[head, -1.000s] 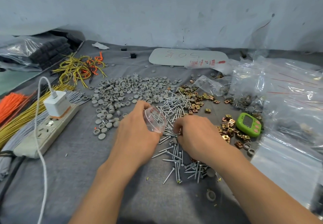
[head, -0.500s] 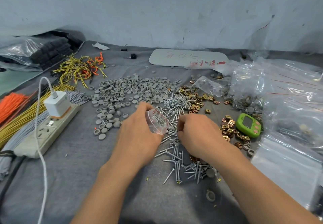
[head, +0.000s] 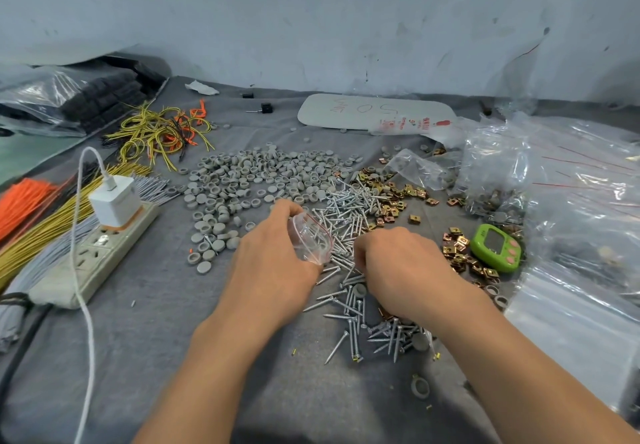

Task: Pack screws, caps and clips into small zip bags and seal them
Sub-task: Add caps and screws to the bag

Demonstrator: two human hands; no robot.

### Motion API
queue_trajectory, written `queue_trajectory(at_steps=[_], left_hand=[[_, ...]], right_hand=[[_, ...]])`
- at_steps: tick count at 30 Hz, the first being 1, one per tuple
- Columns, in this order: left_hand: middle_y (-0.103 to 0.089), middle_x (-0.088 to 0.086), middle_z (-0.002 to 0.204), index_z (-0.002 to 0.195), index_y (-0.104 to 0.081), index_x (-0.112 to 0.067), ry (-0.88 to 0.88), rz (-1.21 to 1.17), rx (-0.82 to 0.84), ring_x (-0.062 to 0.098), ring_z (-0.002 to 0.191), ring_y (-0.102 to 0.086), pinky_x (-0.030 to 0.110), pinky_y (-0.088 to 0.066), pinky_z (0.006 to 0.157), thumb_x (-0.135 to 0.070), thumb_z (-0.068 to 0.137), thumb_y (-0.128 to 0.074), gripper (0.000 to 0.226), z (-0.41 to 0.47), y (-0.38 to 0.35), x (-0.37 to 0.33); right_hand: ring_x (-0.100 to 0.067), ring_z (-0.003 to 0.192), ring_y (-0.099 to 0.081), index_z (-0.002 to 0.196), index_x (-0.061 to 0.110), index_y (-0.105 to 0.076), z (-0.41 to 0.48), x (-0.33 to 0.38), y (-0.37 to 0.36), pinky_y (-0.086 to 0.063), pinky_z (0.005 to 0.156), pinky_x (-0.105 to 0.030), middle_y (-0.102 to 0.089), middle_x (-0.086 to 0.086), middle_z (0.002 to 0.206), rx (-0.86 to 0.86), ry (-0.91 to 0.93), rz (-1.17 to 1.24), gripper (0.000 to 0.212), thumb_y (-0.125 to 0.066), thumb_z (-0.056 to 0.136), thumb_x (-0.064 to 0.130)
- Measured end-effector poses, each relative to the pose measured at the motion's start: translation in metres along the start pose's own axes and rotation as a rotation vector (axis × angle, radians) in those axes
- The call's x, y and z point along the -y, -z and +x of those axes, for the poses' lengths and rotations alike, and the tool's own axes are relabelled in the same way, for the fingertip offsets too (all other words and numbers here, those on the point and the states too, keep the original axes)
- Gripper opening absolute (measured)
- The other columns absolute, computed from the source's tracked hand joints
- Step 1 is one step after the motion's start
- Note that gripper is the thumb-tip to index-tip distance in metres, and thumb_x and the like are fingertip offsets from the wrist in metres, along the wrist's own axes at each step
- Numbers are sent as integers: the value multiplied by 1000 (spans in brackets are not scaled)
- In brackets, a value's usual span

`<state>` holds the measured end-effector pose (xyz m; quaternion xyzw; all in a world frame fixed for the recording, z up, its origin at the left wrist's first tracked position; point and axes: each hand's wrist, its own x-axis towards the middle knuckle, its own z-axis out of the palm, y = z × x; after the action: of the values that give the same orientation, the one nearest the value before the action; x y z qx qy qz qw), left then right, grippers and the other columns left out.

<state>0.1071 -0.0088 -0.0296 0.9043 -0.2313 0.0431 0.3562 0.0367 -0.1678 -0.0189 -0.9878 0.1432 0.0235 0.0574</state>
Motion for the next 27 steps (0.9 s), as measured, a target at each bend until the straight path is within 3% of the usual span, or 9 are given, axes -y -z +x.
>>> queue_trajectory(at_steps=[3,7,12,16,20,23,27], left_hand=[[-57,-21,84,103,-42,-45,2,2,13,-5,73,-49,19,-32,59,-36,78,-81,46,0,-1,-1],[-63,-18,90,103,-44,-44,-9,12,24,-5,74,-51,16,-32,59,-38,79,-79,43,0,-2,1],[-59,-22,85,102,-42,-47,-6,15,32,-10,73,-48,12,-30,59,-39,78,-80,45,0,-1,3],[-58,-24,83,100,-40,-48,0,18,32,-9,72,-49,13,-30,58,-42,77,-80,46,0,-2,3],[-61,-21,87,101,-41,-49,-3,20,35,-8,73,-50,14,-31,58,-43,78,-79,45,0,-1,3],[-60,-22,86,101,-41,-49,-12,17,40,-8,73,-50,15,-31,59,-44,79,-79,44,-1,-1,2],[-55,-25,82,102,-42,-49,-15,23,48,-8,70,-46,13,-29,58,-44,79,-79,44,-2,-1,1]], right_hand=[[-28,80,-63,94,24,-62,1,0,0,-45,61,-35,-66,-1,89,-29,-27,4,28,-55,82,0],[-26,78,-63,93,22,-62,2,-1,-2,-48,60,-35,-65,-1,88,20,-31,20,14,-58,89,10],[-20,61,-49,89,17,-58,-1,1,-2,-28,49,-30,-54,-1,77,33,-1,-23,7,-59,90,10],[-26,75,-61,95,20,-63,-5,1,2,-36,57,-32,-63,-1,86,28,26,-32,7,-60,91,17],[-20,64,-47,89,20,-59,-9,0,2,-30,68,-33,-52,3,74,25,68,-47,9,-63,86,13],[-25,72,-49,88,20,-56,-12,1,1,-31,79,-37,-50,4,72,8,88,-46,11,-62,86,12],[-27,73,-58,75,20,-63,-14,-2,6,-34,72,-33,-63,0,72,-69,56,8,10,-66,83,14]])
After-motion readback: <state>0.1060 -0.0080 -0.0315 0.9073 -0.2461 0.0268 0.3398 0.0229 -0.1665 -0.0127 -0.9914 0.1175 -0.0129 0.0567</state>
